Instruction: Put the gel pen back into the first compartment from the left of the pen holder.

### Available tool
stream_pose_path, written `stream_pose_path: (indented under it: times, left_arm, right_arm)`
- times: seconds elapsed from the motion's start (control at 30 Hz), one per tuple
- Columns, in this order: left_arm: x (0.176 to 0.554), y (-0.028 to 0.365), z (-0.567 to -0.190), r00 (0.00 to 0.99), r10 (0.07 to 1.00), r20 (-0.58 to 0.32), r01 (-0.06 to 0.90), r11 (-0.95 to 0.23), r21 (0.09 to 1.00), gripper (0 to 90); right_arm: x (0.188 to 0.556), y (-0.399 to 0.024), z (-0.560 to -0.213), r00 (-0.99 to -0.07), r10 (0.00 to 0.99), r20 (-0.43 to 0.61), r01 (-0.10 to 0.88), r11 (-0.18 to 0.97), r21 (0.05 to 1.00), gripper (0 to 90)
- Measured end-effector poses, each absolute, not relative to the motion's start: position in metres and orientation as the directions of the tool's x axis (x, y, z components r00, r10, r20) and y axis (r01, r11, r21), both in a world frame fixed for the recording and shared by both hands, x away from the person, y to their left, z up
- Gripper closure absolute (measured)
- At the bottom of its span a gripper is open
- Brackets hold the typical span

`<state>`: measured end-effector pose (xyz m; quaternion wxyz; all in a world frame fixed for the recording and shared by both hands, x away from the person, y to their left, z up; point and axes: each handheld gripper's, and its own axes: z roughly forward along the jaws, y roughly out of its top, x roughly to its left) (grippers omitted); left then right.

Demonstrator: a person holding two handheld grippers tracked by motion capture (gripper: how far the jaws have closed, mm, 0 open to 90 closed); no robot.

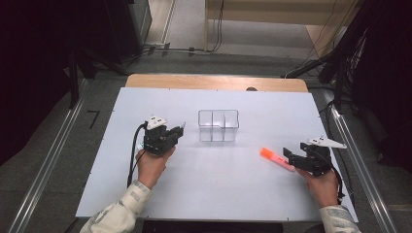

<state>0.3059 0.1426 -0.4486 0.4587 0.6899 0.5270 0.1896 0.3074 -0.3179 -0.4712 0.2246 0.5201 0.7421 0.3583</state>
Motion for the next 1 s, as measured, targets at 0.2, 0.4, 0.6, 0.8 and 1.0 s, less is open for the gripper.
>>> stream_pose_path:
  times: [0.2, 0.4, 0.6, 0.8, 1.0]
  left_arm:
    - [0.31, 0.137, -0.444, 0.384, 0.893, -0.233, 0.547, -0.017, 0.837, 81.2]
    - [0.313, 0.133, -0.441, 0.393, 0.89, -0.232, 0.544, -0.022, 0.839, 81.2]
    - [0.317, 0.13, -0.439, 0.399, 0.885, -0.24, 0.544, -0.017, 0.839, 81.2]
    - [0.32, 0.125, -0.436, 0.409, 0.88, -0.24, 0.543, -0.024, 0.839, 81.2]
    - [0.321, 0.121, -0.426, 0.419, 0.877, -0.238, 0.53, -0.023, 0.848, 81.2]
  right_arm:
    - [0.307, -0.318, -0.471, -0.358, 0.933, 0.039, 0.611, 0.202, 0.765, 25.5]
    - [0.307, -0.318, -0.471, -0.359, 0.933, 0.04, 0.612, 0.203, 0.764, 25.5]
    - [0.308, -0.317, -0.471, -0.361, 0.932, 0.041, 0.612, 0.204, 0.764, 25.5]
    - [0.308, -0.316, -0.471, -0.366, 0.93, 0.041, 0.609, 0.207, 0.765, 25.4]
    - [0.308, -0.316, -0.471, -0.374, 0.926, 0.041, 0.609, 0.212, 0.764, 25.4]
